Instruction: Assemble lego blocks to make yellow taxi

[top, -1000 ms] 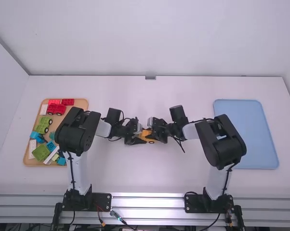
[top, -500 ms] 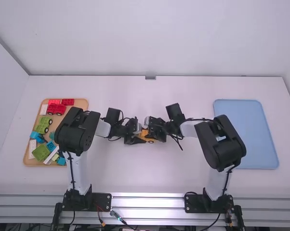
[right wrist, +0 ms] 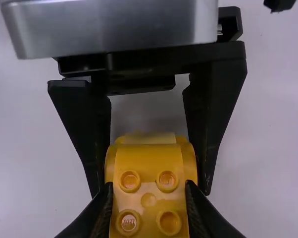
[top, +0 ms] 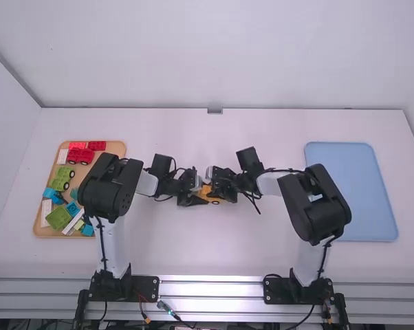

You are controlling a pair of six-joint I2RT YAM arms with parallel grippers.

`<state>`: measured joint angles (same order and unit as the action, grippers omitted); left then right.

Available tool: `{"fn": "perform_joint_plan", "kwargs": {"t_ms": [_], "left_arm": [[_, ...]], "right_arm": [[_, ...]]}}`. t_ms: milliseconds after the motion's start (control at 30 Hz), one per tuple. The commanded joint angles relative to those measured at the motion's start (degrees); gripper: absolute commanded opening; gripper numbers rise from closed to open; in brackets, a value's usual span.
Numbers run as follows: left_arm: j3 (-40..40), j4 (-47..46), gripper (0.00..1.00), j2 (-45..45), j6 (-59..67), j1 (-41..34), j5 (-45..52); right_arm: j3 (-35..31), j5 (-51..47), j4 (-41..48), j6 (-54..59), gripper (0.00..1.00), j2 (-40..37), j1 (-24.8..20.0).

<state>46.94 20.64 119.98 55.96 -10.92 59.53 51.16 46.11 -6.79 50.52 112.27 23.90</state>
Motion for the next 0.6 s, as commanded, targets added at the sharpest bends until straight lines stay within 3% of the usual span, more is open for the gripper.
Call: {"fn": "perform_joint_plan", "kwargs": {"t_ms": [0, 233, 567], "left_arm": [[-0.5, -0.9, 0.41, 0.7, -1.1, -1.2, -2.0], [-0.5, -0.9, 0.39, 0.7, -1.1, -0.9, -2.0], [-0.5, -0.9, 0.38, 0.7, -1.1, -1.2, -2.0]], "right_arm": [[-1.3, -10.0, 1.5, -2.3, 0.20, 3.9, 1.2], [-1.0, -9.9, 1.3, -2.3, 0.33, 3.9, 1.2], [0.4, -9.7, 2.5, -2.7, 0.39, 3.9, 1.2]]}}
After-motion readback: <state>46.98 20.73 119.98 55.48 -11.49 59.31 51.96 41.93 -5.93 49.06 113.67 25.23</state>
